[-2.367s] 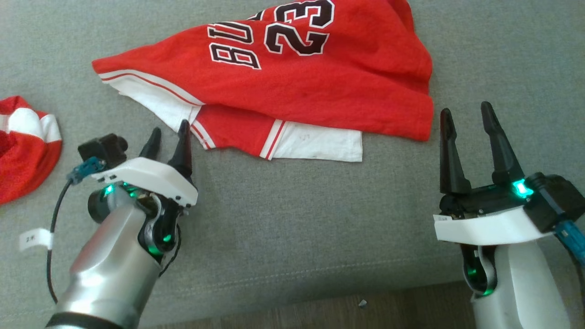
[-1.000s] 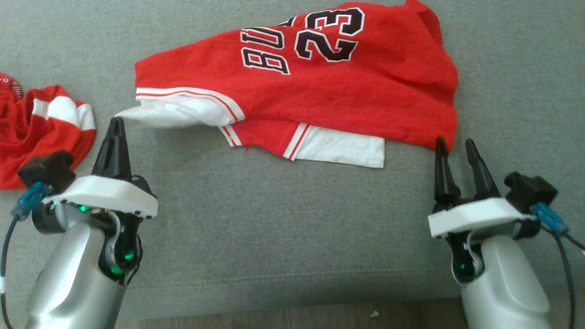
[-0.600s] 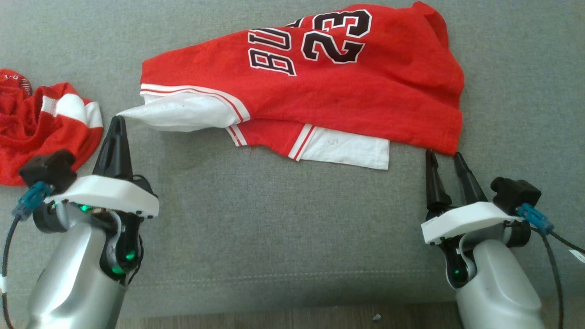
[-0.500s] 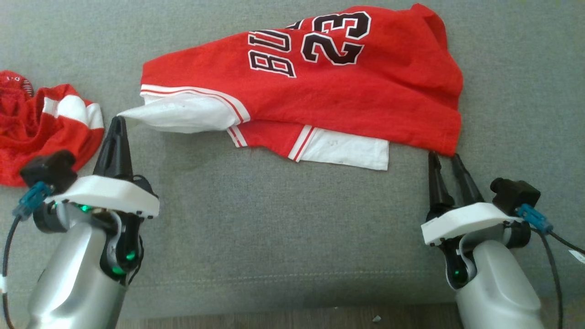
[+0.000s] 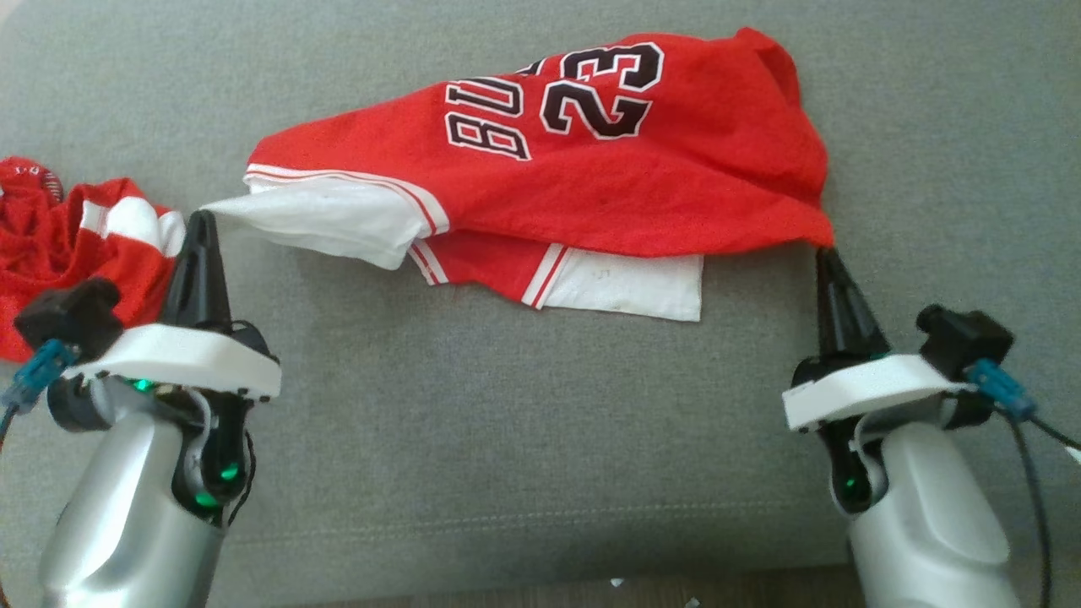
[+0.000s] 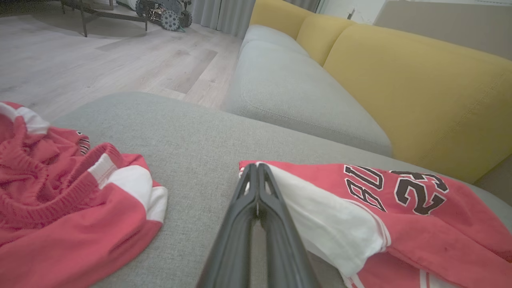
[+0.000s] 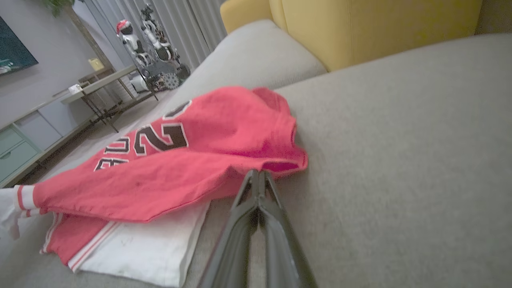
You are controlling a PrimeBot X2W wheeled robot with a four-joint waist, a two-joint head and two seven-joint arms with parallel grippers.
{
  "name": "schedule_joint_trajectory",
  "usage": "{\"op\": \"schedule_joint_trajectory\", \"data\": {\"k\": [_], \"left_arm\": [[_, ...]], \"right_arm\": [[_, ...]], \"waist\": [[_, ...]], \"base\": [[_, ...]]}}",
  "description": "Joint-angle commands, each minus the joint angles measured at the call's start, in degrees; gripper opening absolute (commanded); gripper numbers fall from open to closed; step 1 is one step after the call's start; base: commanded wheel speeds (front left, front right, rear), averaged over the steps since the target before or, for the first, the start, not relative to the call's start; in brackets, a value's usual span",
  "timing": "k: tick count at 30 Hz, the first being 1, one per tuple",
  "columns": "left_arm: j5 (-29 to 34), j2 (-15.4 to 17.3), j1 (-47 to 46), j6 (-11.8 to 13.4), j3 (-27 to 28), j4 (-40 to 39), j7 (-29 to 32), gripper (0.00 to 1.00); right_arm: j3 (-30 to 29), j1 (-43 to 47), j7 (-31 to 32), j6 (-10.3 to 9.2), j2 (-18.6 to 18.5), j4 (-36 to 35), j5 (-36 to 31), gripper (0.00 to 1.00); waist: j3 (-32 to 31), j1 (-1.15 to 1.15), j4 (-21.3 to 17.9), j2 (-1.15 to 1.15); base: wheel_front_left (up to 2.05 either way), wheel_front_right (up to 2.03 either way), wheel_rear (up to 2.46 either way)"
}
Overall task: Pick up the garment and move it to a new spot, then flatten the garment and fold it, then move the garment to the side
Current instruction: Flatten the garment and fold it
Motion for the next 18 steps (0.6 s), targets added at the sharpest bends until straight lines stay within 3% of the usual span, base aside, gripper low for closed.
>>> {"op": "schedule_joint_trajectory", "data": {"k": [1,7,12,18], "left_arm": [[0.52,1.59,-0.89,-0.19,3.01,-2.41,-0.69,0.00],[-0.93,-0.24,-1.42,-3.29,7.13,-8.74,-0.69,0.00],[-5.85,-0.93,-6.13,-6.81,8.97,-15.29,0.81,0.00],[-11.84,-0.14,-20.14,-6.85,10.41,-20.44,8.79,0.00]], "right_arm": [[0.78,-0.26,-0.31,0.37,0.11,-3.41,-1.10,0.00],[-3.01,1.49,-0.31,0.37,0.11,-15.13,-2.71,0.00],[-6.37,0.16,-0.31,0.37,0.11,-25.33,-2.39,0.00],[-8.53,-9.90,-0.31,0.37,-0.17,-30.71,-4.28,0.00]], "waist": [[-0.56,0.00,-0.30,0.00],[-2.65,0.00,-0.67,0.00],[-4.33,0.00,-0.84,0.00],[-5.28,0.00,-1.61,0.00]], "base": [[0.00,0.00,0.00],[0.00,0.00,0.00],[0.00,0.00,0.00],[0.00,0.00,0.00]]}}
